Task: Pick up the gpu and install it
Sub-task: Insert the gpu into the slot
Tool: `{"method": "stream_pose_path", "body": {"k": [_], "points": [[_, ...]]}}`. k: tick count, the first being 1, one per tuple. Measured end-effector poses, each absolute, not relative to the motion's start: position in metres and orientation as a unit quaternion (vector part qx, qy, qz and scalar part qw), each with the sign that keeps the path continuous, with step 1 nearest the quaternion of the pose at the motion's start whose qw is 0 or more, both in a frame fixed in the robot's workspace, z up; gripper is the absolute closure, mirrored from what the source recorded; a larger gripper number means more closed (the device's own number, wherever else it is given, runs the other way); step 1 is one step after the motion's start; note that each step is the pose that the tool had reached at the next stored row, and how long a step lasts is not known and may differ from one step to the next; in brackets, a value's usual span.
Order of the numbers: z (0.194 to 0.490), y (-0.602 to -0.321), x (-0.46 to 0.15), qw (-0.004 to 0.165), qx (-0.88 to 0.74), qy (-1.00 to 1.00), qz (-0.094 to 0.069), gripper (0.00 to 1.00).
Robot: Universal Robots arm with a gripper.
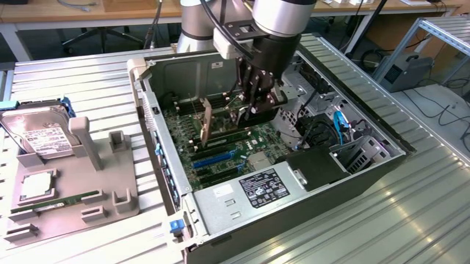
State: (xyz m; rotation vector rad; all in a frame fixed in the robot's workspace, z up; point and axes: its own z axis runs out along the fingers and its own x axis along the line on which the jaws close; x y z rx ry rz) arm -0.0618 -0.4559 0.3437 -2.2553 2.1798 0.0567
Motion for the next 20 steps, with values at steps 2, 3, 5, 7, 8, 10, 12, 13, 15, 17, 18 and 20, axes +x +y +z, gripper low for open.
{"method": "stream_pose_path", "body": {"k": [2, 3, 5, 7, 8, 10, 12, 13, 15, 17, 18, 20], "points": [[0.3436, -0.4567, -0.0618, 0.002, -0.719, 0.695, 0.018, 0.73], [0.3436, -0.4570, -0.0618, 0.002, -0.719, 0.695, 0.018, 0.73], [0.3436, -0.4577, -0.0618, 0.002, -0.719, 0.695, 0.018, 0.73], [0.3435, -0.4585, -0.0619, 0.002, -0.719, 0.695, 0.018, 0.73], [0.3435, -0.4588, -0.0619, 0.002, -0.719, 0.695, 0.018, 0.73], [0.3434, -0.4597, -0.0620, 0.002, -0.719, 0.695, 0.018, 0.73], [0.3434, -0.4604, -0.0621, 0.002, -0.719, 0.695, 0.018, 0.73], [0.3434, -0.4608, -0.0621, 0.002, -0.719, 0.695, 0.018, 0.73], [0.3433, -0.4615, -0.0622, 0.002, -0.719, 0.695, 0.018, 0.73], [0.3433, -0.4621, -0.0623, 0.002, -0.719, 0.695, 0.018, 0.73], [0.3433, -0.4624, -0.0623, 0.002, -0.719, 0.695, 0.018, 0.73], [0.3432, -0.4631, -0.0623, 0.002, -0.719, 0.695, 0.018, 0.73]]}}
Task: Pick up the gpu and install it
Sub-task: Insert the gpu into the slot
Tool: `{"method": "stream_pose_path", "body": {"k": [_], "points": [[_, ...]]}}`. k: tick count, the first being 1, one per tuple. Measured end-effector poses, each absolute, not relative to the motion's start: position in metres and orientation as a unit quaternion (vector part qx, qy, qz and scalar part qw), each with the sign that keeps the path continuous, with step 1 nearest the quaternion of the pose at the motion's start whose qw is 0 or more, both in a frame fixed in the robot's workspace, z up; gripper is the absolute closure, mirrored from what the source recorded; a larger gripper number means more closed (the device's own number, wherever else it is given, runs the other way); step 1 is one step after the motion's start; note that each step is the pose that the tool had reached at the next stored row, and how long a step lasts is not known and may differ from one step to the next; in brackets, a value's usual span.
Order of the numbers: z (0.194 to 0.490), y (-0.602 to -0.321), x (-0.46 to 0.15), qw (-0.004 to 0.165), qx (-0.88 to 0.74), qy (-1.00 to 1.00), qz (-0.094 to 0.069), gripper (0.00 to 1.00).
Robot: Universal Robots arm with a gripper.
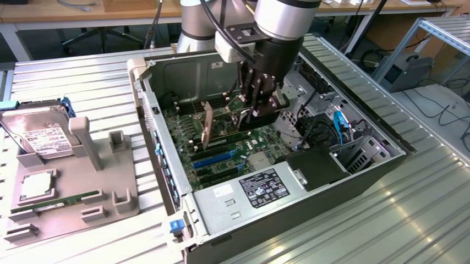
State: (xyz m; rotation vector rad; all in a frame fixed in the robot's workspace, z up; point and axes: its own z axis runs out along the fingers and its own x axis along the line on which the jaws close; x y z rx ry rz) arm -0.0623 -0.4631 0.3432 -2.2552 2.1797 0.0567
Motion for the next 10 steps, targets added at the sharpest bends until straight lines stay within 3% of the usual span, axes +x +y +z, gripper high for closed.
{"method": "stream_pose_path", "body": {"k": [10], "points": [[0.3430, -0.4664, -0.0626, 0.002, -0.719, 0.695, 0.018, 0.73]]}}
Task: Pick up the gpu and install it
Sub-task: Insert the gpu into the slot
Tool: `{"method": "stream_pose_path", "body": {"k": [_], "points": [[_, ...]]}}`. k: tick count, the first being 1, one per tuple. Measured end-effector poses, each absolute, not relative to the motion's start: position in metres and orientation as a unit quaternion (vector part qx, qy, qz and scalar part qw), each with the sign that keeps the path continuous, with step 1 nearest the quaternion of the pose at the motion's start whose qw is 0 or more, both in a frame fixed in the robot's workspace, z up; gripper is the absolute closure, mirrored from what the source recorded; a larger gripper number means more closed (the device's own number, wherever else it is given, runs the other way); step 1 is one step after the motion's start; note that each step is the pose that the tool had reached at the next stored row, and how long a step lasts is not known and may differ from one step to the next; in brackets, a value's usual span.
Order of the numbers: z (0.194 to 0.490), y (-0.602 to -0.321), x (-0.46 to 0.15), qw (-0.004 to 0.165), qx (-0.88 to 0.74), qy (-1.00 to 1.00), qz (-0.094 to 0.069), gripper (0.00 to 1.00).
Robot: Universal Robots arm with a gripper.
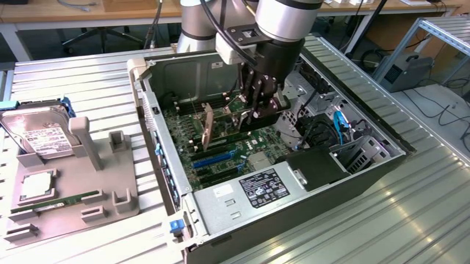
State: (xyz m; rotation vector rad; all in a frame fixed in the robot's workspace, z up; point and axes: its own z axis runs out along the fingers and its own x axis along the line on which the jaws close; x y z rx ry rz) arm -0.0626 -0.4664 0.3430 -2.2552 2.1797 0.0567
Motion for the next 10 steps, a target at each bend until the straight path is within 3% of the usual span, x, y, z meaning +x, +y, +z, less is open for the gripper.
{"method": "stream_pose_path", "body": {"k": [10], "points": [[0.3421, -0.4684, -0.0650, 0.002, -0.719, 0.695, 0.018, 0.73]]}}
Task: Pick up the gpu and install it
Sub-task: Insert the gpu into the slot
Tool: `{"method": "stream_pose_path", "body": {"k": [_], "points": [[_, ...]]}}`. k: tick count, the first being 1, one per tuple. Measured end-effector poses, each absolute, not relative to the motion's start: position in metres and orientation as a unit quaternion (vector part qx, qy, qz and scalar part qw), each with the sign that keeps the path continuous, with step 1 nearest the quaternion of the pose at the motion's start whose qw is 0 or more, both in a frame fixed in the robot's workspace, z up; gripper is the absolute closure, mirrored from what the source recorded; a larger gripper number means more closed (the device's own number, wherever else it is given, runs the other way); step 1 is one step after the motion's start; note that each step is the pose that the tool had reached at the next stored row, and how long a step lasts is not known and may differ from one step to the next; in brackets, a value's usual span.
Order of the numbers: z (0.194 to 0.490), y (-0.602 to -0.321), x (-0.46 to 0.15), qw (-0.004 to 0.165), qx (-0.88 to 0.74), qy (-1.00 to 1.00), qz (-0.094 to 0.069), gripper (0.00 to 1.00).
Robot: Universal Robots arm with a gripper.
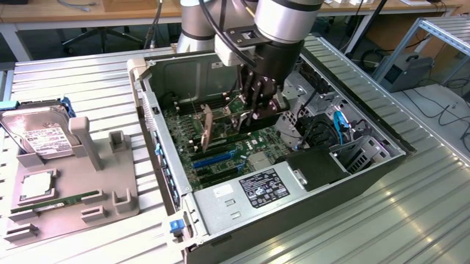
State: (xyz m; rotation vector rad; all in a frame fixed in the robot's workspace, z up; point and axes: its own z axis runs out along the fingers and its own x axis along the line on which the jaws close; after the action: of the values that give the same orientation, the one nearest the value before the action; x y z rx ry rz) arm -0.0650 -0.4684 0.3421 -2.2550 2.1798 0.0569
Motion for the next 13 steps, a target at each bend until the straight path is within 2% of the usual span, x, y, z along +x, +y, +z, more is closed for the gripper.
{"method": "stream_pose_path", "body": {"k": [13], "points": [[0.3375, -0.4695, -0.0698, 0.007, -0.683, 0.730, 0.021, 0.73]]}}
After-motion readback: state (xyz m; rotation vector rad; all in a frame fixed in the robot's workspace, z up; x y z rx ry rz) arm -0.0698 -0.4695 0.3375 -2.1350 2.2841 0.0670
